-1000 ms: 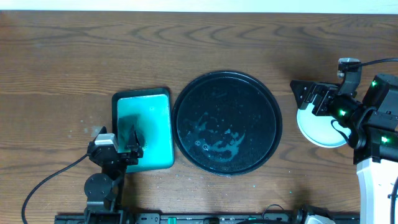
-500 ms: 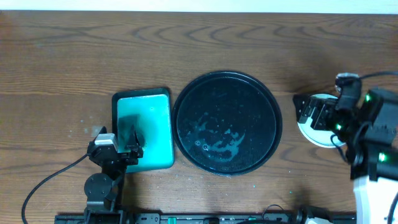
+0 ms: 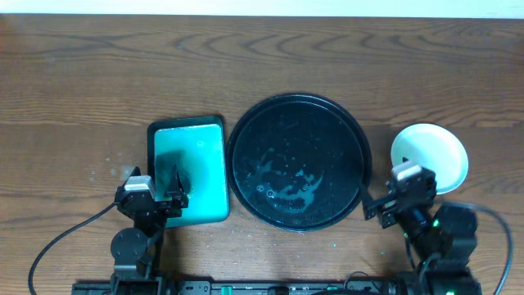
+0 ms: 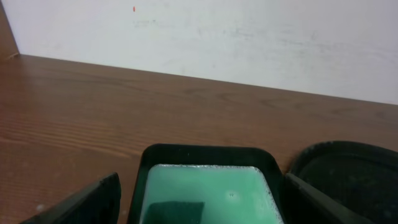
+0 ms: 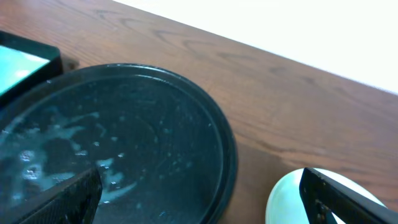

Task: Clean dirty plates on tray and stack at the side

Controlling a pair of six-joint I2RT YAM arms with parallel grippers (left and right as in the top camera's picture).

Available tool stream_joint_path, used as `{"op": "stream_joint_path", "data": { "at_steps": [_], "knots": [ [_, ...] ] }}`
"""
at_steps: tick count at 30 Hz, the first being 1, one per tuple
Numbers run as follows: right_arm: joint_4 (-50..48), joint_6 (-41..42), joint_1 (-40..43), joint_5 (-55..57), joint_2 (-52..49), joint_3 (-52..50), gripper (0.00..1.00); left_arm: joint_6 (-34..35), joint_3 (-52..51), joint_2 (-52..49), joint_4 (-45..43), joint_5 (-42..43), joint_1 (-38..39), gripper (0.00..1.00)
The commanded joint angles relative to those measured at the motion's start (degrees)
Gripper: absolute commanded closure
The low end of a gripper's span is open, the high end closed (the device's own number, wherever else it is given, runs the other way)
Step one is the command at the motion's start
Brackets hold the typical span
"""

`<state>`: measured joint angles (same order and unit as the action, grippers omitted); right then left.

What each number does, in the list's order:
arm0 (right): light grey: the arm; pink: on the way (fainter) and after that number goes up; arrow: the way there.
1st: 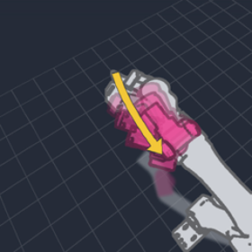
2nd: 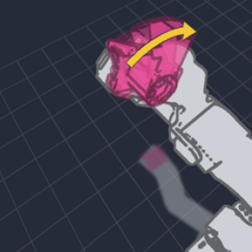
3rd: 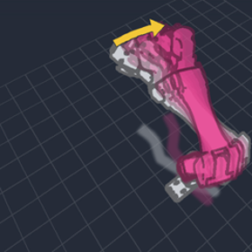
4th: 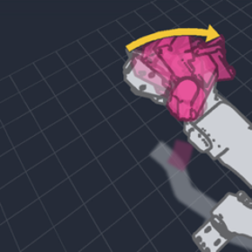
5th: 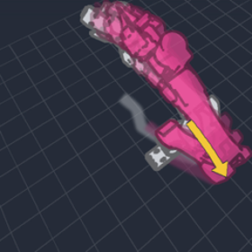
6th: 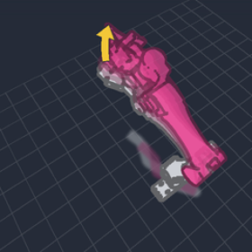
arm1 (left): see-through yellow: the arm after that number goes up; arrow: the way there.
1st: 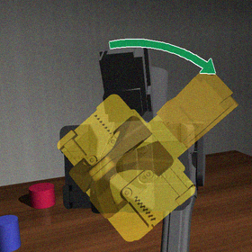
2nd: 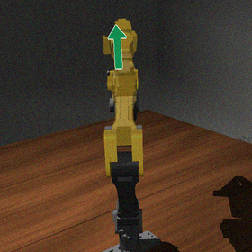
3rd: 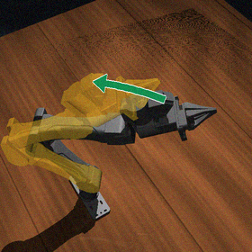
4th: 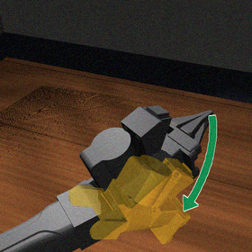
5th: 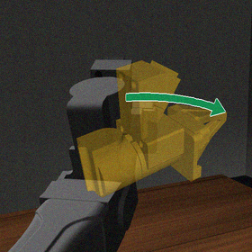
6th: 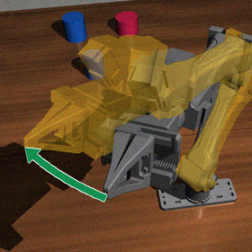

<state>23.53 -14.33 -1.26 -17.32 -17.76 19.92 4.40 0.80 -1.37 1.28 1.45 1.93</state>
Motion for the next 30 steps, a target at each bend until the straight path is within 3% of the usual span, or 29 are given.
{"op": "stream_joint_path", "data": {
  "at_steps": [1,9,15,19,30],
  "knots": [
    [-1.4,0.0,-2.6,6.5,6.1,-4.9,0.01,-0.8,-0.5,0.0,2.8,-0.6,-0.3,0.19],
    [-4.2,4.0,-3.8,6.7,17.6,-14.1,0.01,-0.8,-0.5,0.0,2.8,-0.6,-0.3,0.19],
    [-9.4,4.0,-3.8,7.0,17.5,-15.4,0.01,-0.8,-0.5,0.0,2.8,-0.6,-0.3,0.19],
    [-20.7,4.0,-3.8,6.8,17.5,-19.8,0.01,-0.8,-0.5,0.0,2.8,-0.6,-0.3,0.19],
    [-20.3,4.0,-6.6,6.7,17.4,-19.6,0.01,-0.8,-0.5,0.0,2.8,-0.6,-0.3,0.19]
  ]
}}
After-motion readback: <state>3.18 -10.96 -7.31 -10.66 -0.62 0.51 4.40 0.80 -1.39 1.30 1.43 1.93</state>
